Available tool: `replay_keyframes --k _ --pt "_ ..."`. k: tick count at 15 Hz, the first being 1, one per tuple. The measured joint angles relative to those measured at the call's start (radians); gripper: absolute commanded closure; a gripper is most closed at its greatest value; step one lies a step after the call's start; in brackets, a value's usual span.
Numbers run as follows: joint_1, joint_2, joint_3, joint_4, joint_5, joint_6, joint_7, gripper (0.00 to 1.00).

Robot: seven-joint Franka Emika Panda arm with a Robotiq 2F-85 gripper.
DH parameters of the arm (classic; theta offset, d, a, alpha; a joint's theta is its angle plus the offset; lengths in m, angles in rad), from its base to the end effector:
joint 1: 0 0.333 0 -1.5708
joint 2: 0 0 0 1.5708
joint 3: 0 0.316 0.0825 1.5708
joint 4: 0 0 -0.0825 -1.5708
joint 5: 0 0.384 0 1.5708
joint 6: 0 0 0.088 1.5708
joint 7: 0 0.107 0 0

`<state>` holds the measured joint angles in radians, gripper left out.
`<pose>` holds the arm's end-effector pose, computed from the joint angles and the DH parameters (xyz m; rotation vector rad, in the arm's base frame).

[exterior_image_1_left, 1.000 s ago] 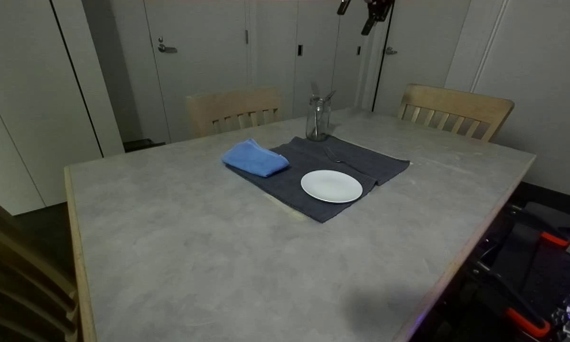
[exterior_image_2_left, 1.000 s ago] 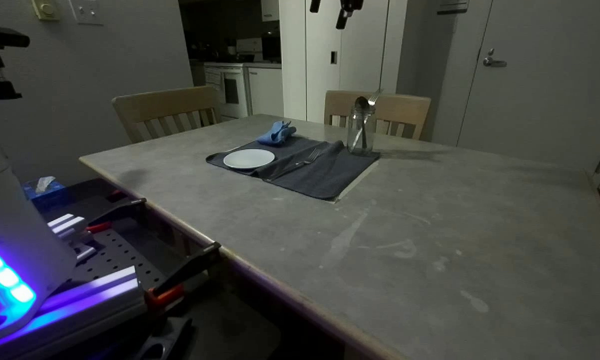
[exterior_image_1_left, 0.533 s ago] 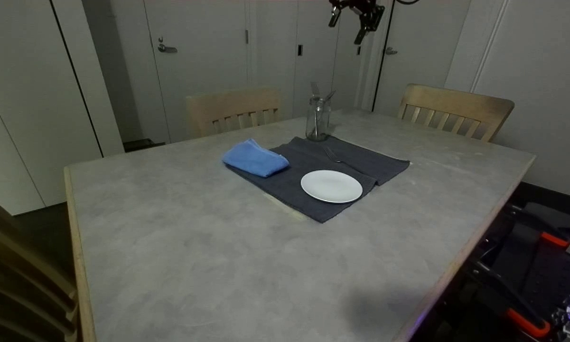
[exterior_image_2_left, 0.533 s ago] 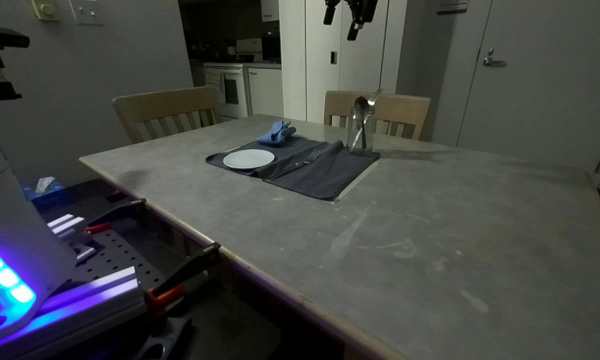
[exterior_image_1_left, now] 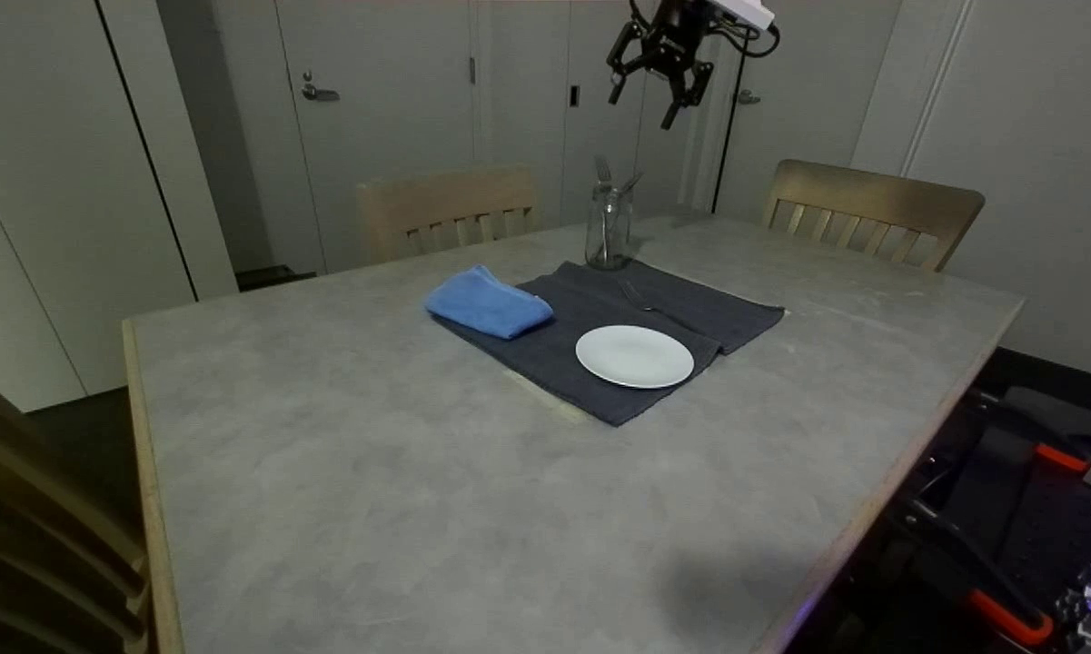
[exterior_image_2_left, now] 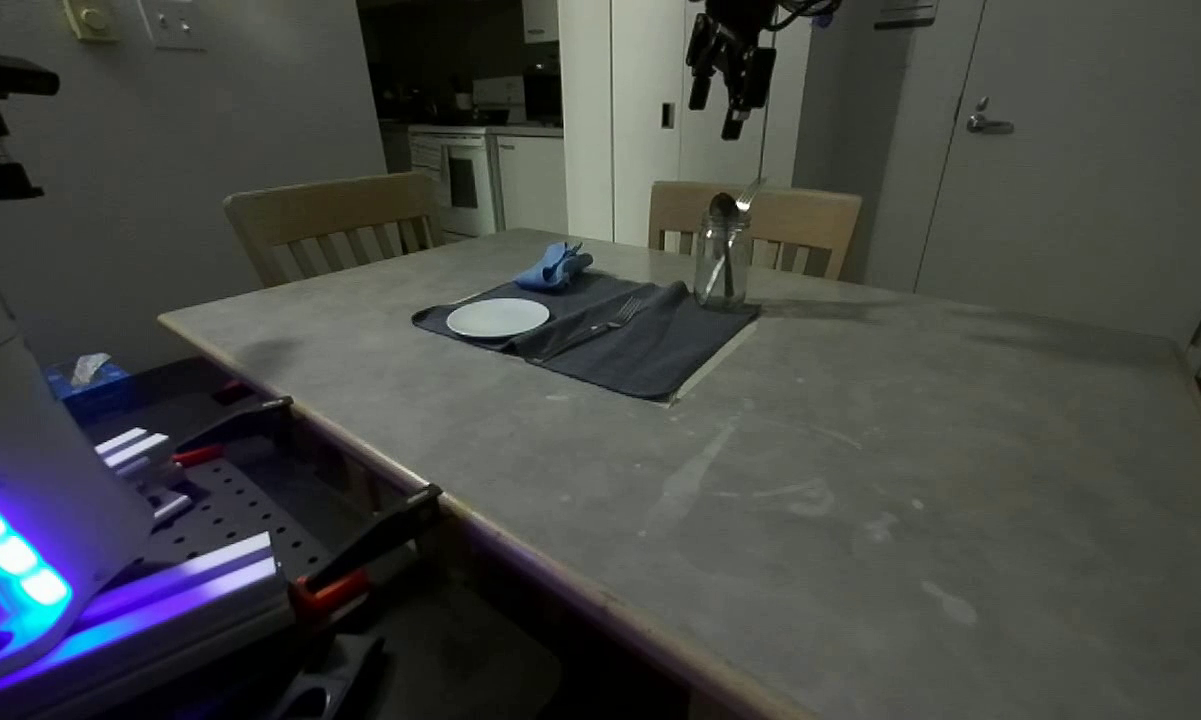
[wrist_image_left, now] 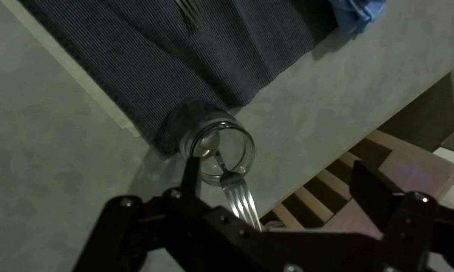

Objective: Take the spoon from the glass bottle and put it on the table , and then pick up the blue towel and wipe the plate

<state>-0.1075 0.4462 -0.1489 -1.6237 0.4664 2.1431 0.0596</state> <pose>0.6703 -0.1430 0.3764 -2.7079 0.7469 -0.1613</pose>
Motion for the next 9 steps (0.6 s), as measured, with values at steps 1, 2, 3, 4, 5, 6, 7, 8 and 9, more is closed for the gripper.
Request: replay_keyframes --k 1,2,3,4,5,6,7,8,9 --pt "-0.003 0.017 0.004 0.017 0.000 0.016 0.038 0.00" --pt "-0.003 0.028 0.006 0.030 -0.004 0.029 0.074 0.00" --pt "-0.002 0.039 0.007 0.041 -0.012 0.043 0.114 0.00" --pt "-0.002 0.044 0.007 0.045 -0.021 0.063 0.153 0.00" --pt "-0.002 0.047 0.007 0.046 -0.029 0.081 0.187 0.00" --pt "-0.002 0.048 0.006 0.044 -0.039 0.099 0.218 0.00" --pt "-0.004 0.049 0.004 0.043 -0.049 0.110 0.248 0.00" --pt "-0.006 0.049 0.000 0.040 -0.057 0.114 0.277 0.00" --pt "-0.009 0.050 -0.003 0.036 -0.062 0.114 0.300 0.00"
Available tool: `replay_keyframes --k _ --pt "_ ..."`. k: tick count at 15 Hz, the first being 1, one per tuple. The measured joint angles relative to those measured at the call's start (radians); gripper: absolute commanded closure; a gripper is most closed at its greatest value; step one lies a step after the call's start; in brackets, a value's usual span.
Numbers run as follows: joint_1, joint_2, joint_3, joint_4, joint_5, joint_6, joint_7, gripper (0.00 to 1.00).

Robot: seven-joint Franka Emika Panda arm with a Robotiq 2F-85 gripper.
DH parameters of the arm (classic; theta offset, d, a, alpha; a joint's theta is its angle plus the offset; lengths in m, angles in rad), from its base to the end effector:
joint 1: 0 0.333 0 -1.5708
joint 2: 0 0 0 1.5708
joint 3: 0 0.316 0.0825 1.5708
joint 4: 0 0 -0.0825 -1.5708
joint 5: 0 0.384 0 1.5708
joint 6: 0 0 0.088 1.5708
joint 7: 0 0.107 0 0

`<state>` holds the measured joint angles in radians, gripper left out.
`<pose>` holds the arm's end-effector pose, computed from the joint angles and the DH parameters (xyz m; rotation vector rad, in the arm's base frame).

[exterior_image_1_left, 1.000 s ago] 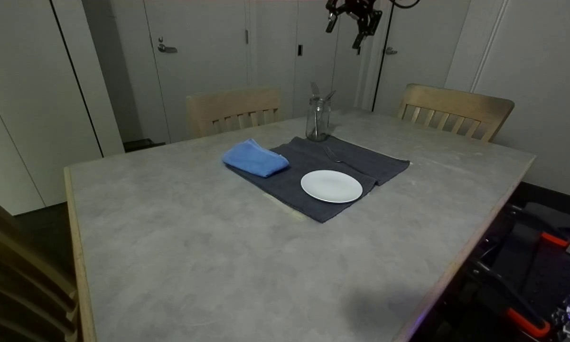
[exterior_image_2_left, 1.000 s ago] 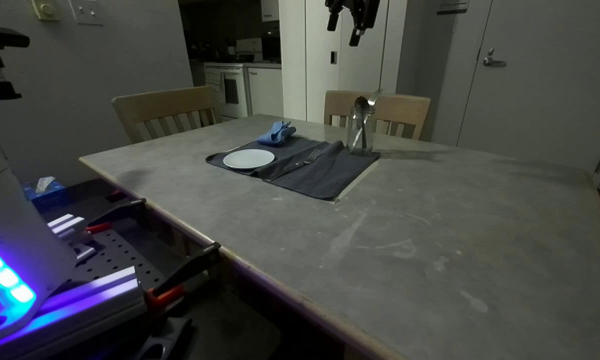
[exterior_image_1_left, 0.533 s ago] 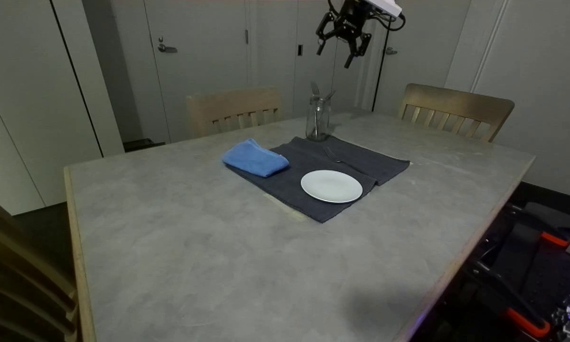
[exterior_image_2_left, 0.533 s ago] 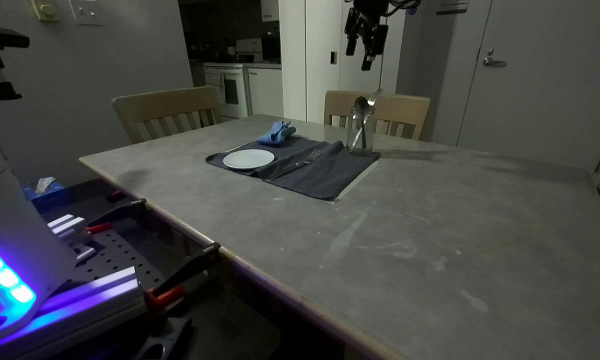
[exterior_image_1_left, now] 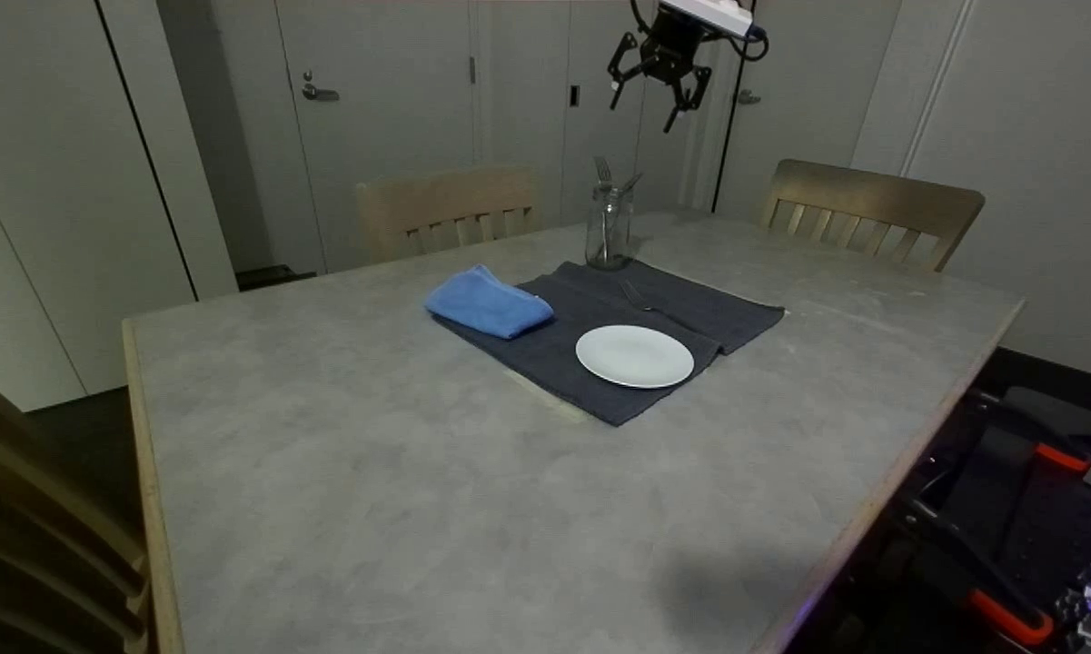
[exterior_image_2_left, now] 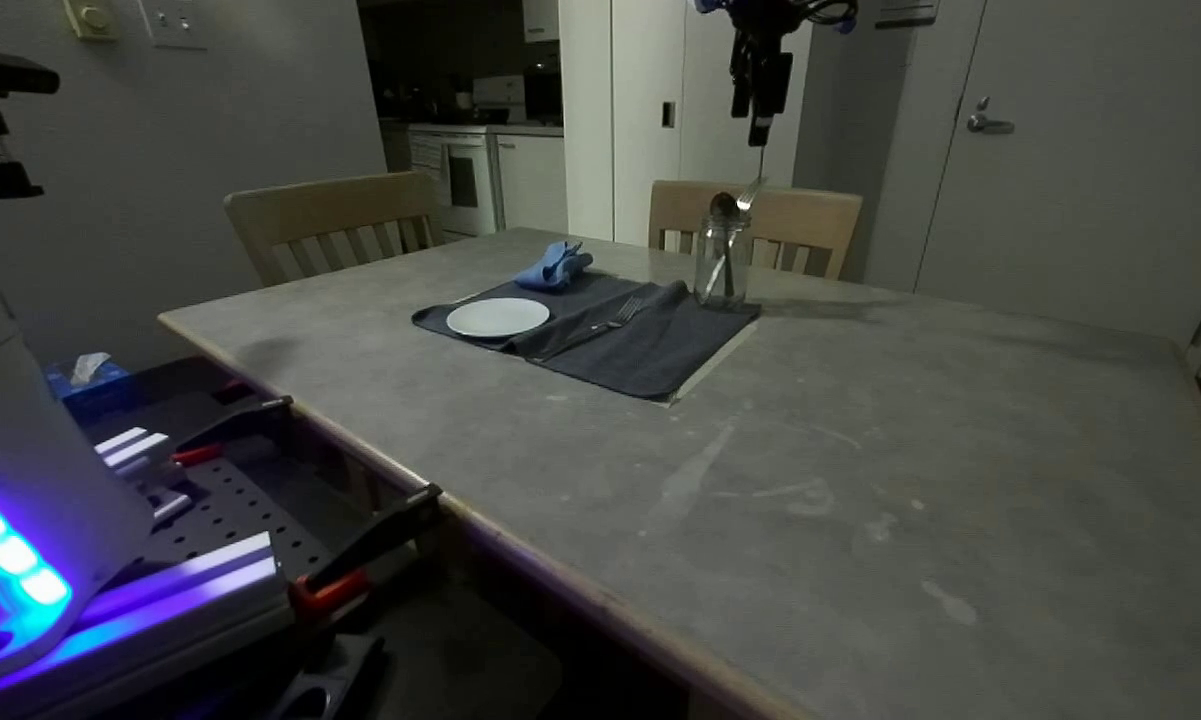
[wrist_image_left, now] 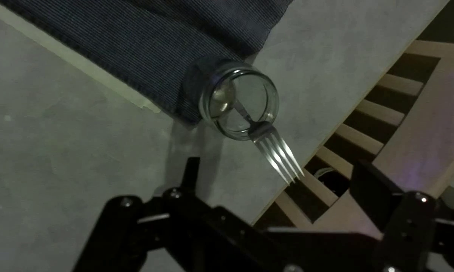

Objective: Take the spoon from the glass bottle and put it on the table , and then pick up the blue towel and wipe the plate

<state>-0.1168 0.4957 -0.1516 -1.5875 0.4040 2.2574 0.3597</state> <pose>0.6854 -0.1616 0.3697 -2.6151 1.1562 -0.2441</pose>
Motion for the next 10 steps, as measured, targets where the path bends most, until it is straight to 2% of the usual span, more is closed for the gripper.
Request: replay_keyframes --k 10 --pt "-0.028 0.067 0.008 -0.037 0.010 -0.005 0.094 0.00"
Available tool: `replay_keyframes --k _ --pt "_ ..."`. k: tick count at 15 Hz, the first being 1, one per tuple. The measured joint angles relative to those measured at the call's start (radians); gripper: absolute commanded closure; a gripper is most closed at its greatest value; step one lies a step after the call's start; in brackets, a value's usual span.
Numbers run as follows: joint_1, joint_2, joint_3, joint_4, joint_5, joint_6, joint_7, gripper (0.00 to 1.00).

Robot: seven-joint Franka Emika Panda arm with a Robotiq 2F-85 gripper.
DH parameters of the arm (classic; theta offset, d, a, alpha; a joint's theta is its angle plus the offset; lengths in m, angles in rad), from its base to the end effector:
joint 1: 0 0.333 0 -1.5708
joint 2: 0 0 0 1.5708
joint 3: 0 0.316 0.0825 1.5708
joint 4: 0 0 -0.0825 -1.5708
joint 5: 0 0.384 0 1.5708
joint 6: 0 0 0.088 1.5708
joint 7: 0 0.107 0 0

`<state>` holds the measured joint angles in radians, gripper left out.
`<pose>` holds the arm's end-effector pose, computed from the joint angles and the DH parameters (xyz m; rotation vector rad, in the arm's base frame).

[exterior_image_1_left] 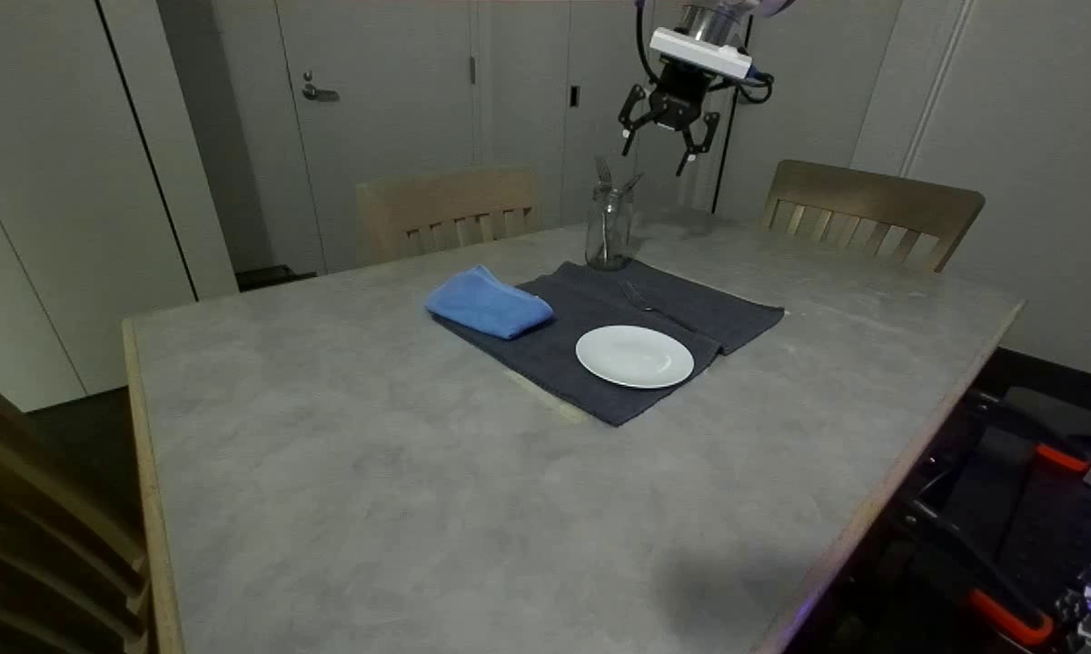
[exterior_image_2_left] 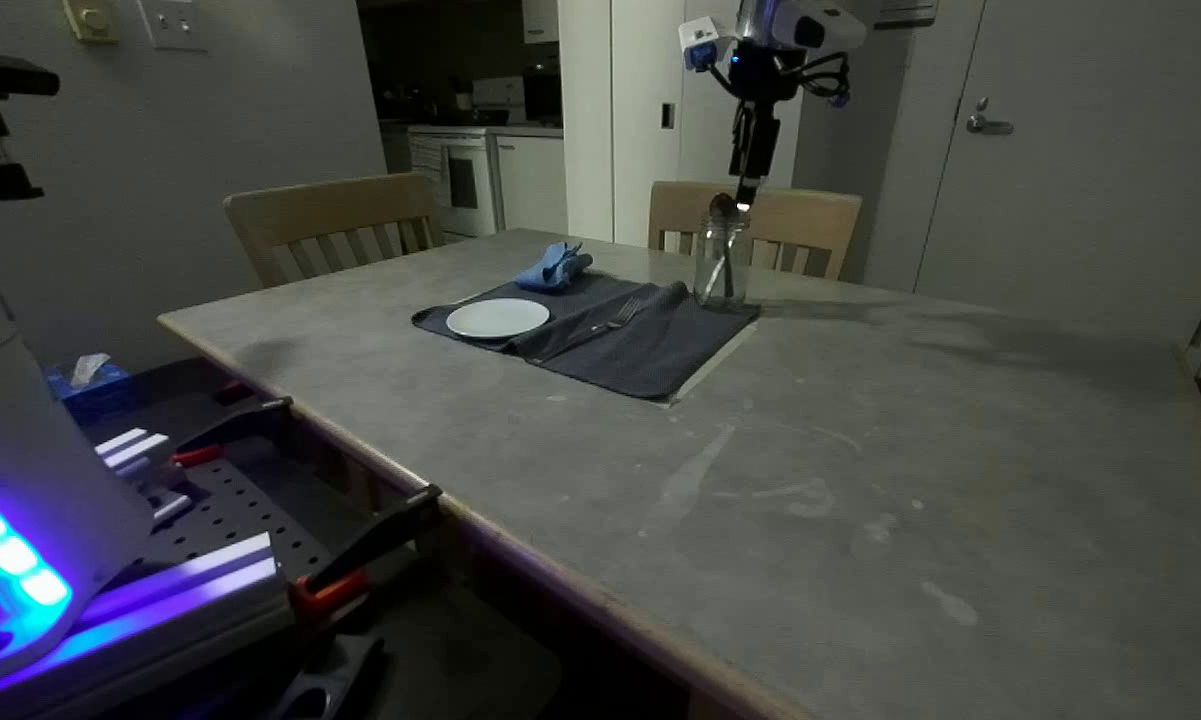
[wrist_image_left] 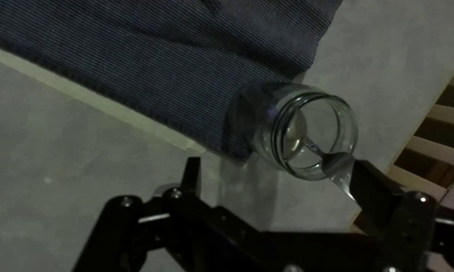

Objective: Take the spoon from the glass bottle and put it on the table , and then pick up the blue towel and wipe the plate

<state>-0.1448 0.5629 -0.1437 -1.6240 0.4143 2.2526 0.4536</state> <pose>0.6736 -0.1746 0.3050 -2.5495 1.3403 -0.0789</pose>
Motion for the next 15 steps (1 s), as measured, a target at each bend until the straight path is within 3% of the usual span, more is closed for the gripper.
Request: replay_keyframes --k 2,5,6,7,8,11,13,15 --pt "0.000 0.012 0.008 0.000 0.004 0.000 0.009 0.00" --pt "0.002 0.023 0.018 0.006 0.005 0.000 0.019 0.11" --pt "0.002 0.024 0.020 0.008 0.005 0.000 0.022 0.23" --pt "0.002 0.024 0.022 0.009 0.005 0.000 0.027 0.27" --pt "0.002 0.024 0.024 0.011 0.005 0.000 0.030 0.38" --pt "0.002 0.025 0.024 0.017 0.006 0.000 0.034 0.51" --pt "0.002 0.025 0.024 0.020 0.006 0.000 0.035 0.53" --pt "0.002 0.025 0.025 0.020 0.006 0.000 0.035 0.48"
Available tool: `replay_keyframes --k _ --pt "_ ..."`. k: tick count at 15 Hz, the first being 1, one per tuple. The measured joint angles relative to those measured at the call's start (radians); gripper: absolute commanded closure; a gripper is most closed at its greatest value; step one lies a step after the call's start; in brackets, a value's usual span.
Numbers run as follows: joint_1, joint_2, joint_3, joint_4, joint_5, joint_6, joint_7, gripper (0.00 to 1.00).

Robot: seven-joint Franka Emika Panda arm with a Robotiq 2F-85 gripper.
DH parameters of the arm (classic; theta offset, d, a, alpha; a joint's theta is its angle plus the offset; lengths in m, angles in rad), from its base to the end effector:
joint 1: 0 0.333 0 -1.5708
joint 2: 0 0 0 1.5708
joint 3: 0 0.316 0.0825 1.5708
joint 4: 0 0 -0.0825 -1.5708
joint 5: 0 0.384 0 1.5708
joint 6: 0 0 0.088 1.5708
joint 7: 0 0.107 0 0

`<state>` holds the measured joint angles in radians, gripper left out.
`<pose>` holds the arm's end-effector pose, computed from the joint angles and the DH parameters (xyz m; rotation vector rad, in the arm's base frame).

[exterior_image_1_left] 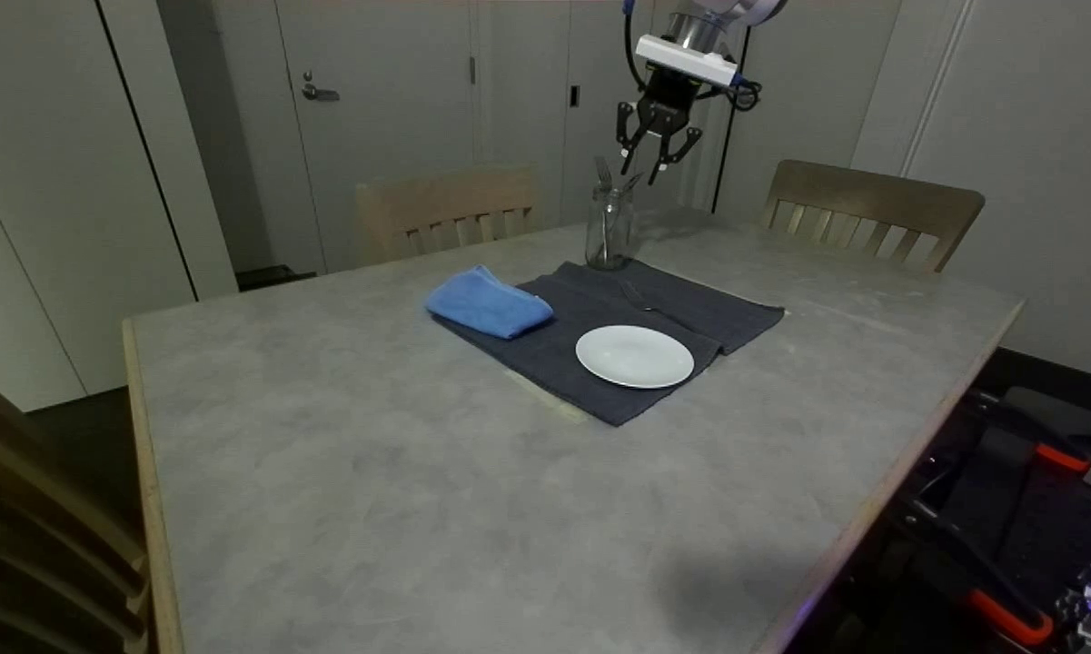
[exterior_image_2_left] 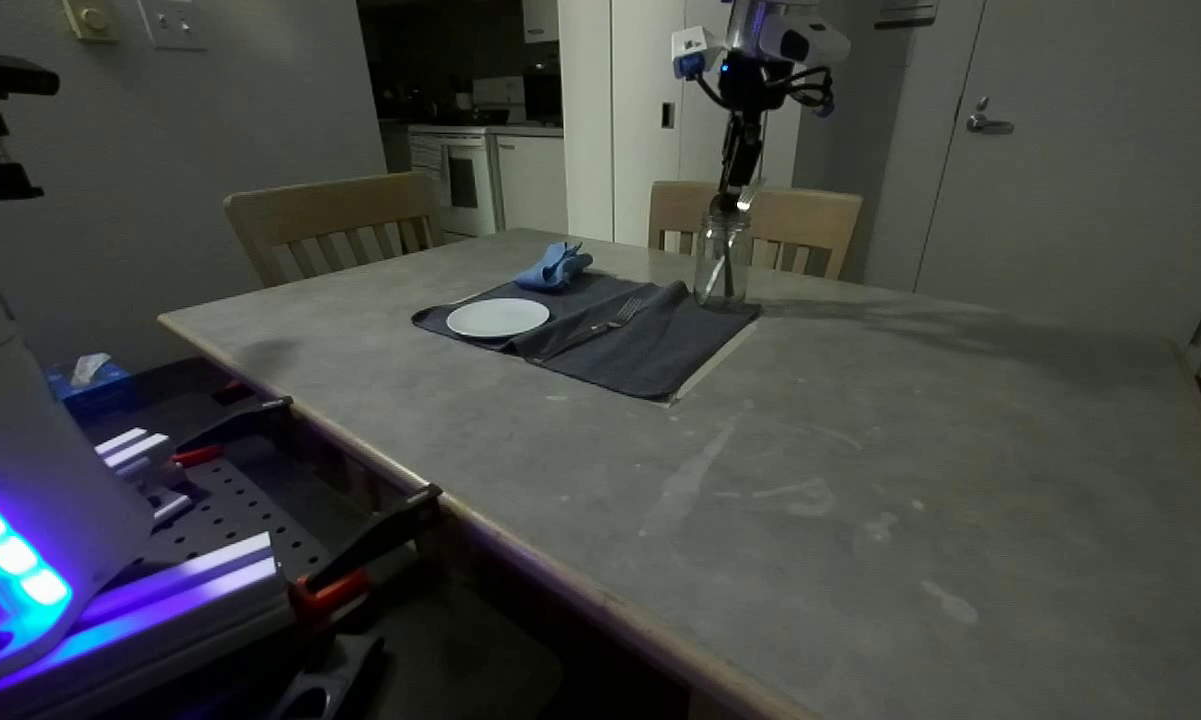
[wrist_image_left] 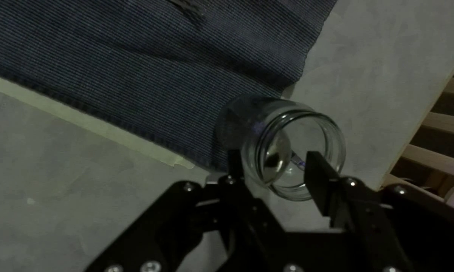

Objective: Take the spoon from the glass bottle and put it on the table , and then pick up the blue towel and wipe the plate

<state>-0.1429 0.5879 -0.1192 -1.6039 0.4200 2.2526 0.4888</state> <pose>0.6818 -0.1593 0.2960 -2.5262 1.3542 -0.0543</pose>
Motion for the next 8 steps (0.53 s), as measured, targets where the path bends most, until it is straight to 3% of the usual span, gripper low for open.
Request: replay_keyframes --k 2,3,5,6,8 --pt "0.000 0.002 0.000 0.000 0.000 0.000 0.002 0.49" --pt "-0.001 0.004 0.000 0.000 0.001 0.000 0.004 0.56" --pt "-0.005 0.012 0.000 0.000 0.004 0.000 0.008 0.61" --pt "-0.007 0.018 0.000 0.001 0.006 0.000 0.008 0.76" --pt "-0.009 0.027 0.000 0.002 0.013 0.001 0.008 0.88"
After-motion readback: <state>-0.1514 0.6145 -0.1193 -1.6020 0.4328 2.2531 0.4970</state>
